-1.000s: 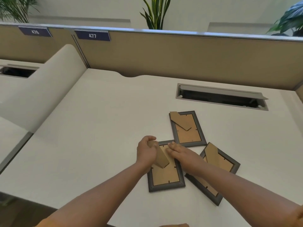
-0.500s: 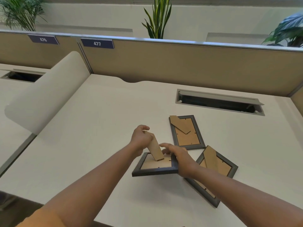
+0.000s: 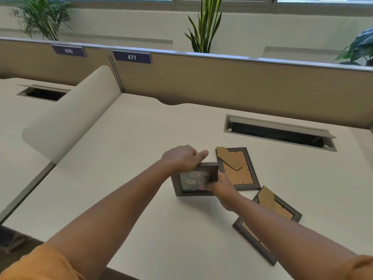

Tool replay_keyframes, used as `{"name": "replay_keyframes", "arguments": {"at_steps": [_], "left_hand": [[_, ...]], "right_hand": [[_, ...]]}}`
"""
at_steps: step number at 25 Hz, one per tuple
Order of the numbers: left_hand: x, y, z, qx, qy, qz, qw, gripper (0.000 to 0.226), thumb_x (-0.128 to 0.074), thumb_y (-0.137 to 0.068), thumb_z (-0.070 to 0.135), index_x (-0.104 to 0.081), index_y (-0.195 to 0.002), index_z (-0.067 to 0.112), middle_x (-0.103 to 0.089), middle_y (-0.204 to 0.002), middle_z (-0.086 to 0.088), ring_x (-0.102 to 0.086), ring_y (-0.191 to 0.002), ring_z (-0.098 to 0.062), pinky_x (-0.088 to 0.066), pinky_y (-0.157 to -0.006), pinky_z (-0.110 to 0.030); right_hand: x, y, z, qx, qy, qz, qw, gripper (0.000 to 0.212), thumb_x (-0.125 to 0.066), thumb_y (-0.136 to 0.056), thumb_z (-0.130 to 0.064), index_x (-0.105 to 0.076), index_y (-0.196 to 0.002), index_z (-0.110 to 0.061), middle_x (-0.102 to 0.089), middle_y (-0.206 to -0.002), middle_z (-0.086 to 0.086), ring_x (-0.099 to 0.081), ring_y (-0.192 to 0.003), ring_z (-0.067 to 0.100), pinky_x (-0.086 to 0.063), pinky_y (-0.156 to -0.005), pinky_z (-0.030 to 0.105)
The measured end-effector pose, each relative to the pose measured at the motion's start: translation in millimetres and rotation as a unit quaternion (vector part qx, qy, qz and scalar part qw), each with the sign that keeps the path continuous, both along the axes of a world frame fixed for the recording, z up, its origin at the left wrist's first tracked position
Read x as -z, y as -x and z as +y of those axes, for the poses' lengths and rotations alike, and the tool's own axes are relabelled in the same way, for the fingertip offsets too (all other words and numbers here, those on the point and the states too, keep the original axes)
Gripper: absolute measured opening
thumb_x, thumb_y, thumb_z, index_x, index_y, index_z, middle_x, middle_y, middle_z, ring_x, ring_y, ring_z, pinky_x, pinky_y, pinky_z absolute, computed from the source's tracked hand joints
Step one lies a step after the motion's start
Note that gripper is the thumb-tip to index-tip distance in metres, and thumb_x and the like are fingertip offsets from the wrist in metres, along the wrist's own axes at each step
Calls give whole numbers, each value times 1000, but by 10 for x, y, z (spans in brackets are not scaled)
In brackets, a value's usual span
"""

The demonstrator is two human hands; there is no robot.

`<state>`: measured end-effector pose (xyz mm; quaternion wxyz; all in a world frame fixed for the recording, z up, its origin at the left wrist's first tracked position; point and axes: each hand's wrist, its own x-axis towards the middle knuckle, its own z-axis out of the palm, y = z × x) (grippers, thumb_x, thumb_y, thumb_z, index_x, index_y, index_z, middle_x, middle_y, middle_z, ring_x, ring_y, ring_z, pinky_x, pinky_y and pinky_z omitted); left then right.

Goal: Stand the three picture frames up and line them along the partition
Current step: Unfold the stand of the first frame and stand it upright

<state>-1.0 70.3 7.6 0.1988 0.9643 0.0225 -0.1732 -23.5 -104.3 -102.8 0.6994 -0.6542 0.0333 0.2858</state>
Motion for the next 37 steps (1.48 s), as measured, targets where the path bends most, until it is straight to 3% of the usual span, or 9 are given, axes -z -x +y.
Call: {"name": "replay_keyframes", "arguments": {"at_steps": [3, 7, 10, 14, 22, 26, 31, 34, 37], "left_hand": [[7, 27, 30, 42, -31, -70, 996, 65, -27, -97, 73, -49, -64, 22, -59, -64, 3, -55, -59, -17, -33, -53, -30], [100, 11, 172, 105, -74, -142, 982, 56, -28, -103, 64, -57, -80, 22, -61, -73, 6, -58, -70, -22, -34, -56, -33], [192, -36, 258, 111, -77, -185, 973, 54, -30, -105, 59, -65, -97, 20, -65, -80, 3, -60, -74, -25, -36, -60, -35], [309, -62, 292, 104, -86, -209, 968, 52, -30, -106, 55, -65, -99, 18, -73, -89, -2, -64, -79, -30, -45, -65, -38], [387, -68, 353, 106, -82, -263, 956, 50, -30, -107, 52, -64, -97, 18, -74, -87, -4, -66, -76, -33, -49, -66, -42], [376, -23, 321, 102, -97, -262, 955, 49, -28, -108, 51, -64, -99, 19, -73, -89, -2, -67, -81, -33, -42, -68, -39], [309, 150, -17, 116, 3, -442, 889, 29, -54, -102, 34, -71, -106, 12, -73, -106, -6, -61, -95, -28, -48, -77, -40], [443, 227, -534, 168, 129, -357, 910, 17, -56, -101, 22, -69, -106, 12, -69, -101, -4, -58, -92, -19, -52, -78, -34], [727, 324, -1041, 99, 220, -95, 966, 19, -57, -102, 21, -69, -115, 16, -67, -106, 2, -62, -100, -19, -55, -87, -35]], "right_hand": [[90, -113, 102, 25, -27, 30, 999, 46, -70, -79, 16, -66, -120, -3, -76, -116, 17, -71, -111, 32, -60, -83, 40], [182, -234, 230, 21, -17, 37, 999, 49, -76, -71, 17, -69, -115, -4, -79, -109, 13, -73, -104, 28, -60, -72, 28], [232, -275, 298, 19, -18, 41, 999, 48, -73, -71, 17, -70, -114, -5, -79, -106, 12, -75, -101, 28, -61, -69, 27], [265, -288, 351, 12, -15, 55, 998, 45, -64, -77, 16, -67, -116, -6, -80, -103, 11, -75, -98, 26, -60, -67, 26], [261, -278, 409, 4, 7, 27, 1000, 41, -64, -85, 12, -63, -121, -9, -76, -114, 15, -74, -104, 29, -61, -77, 35], [218, -228, 228, -10, 10, -15, 1000, 57, -67, -85, 10, -55, -134, -16, -71, -119, 17, -70, -111, 30, -61, -84, 39], [185, -100, -257, 50, 132, -99, 985, 51, -60, -92, 2, -53, -140, -15, -64, -115, 7, -63, -95, 17, -57, -79, 29], [206, 31, -648, 107, 231, -126, 959, 39, -61, -91, -3, -64, -129, -13, -66, -100, -2, -62, -86, 12, -56, -76, 26], [242, 178, -1053, 162, 363, -168, 902, 36, -61, -87, -9, -68, -121, -16, -69, -103, -1, -62, -92, 15, -48, -75, 26]]}}
